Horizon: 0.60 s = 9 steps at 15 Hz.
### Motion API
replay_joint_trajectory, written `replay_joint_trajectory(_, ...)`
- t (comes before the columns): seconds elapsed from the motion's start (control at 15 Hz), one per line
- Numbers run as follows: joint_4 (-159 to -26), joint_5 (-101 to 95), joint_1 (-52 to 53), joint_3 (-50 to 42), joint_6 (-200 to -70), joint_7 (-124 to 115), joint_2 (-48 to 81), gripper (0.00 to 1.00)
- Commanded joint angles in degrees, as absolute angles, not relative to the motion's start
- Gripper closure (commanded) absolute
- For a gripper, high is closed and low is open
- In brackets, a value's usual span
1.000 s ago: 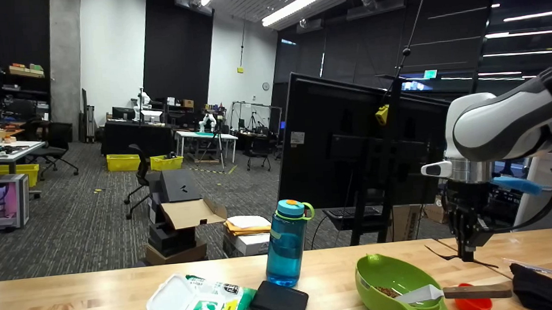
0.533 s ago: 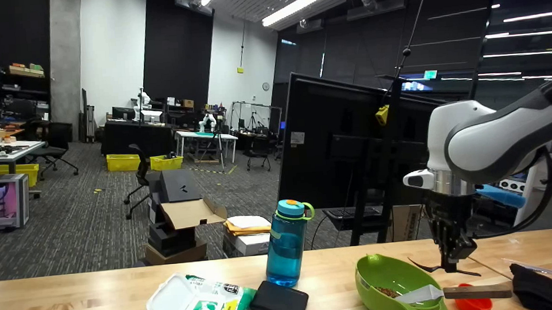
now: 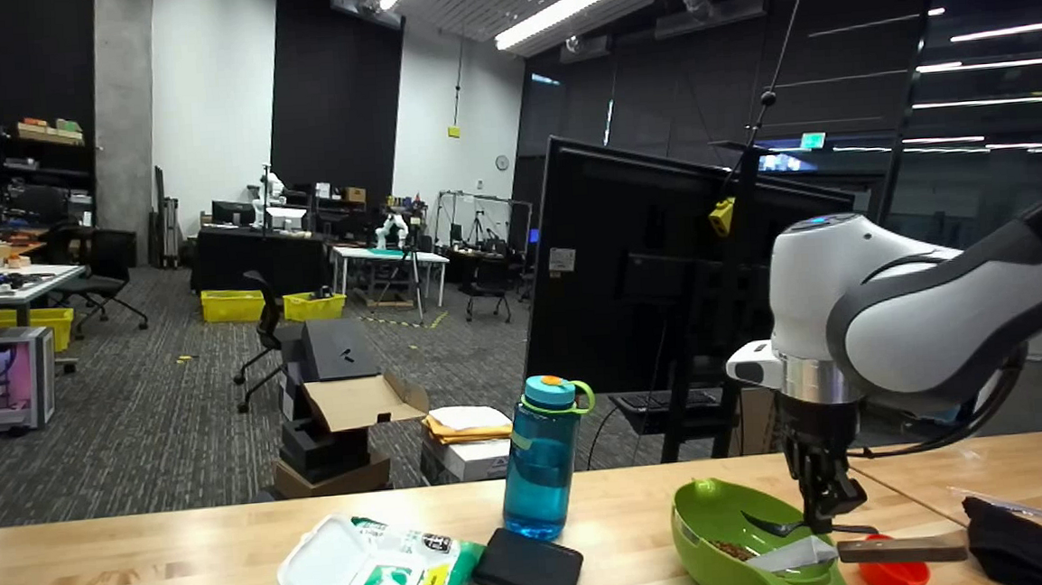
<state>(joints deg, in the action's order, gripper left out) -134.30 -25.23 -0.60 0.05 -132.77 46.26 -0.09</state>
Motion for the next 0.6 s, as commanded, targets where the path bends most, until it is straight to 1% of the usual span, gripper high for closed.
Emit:
replay_joint_trajectory(0.0,-133.67,-31.75,-0.09,0.34,-133.25,40.7,0.92,0.98)
replay_joint_trajectory(0.53,-132.31,-42.61,-0.64,-0.43,-132.68,33.83,2.8,0.98)
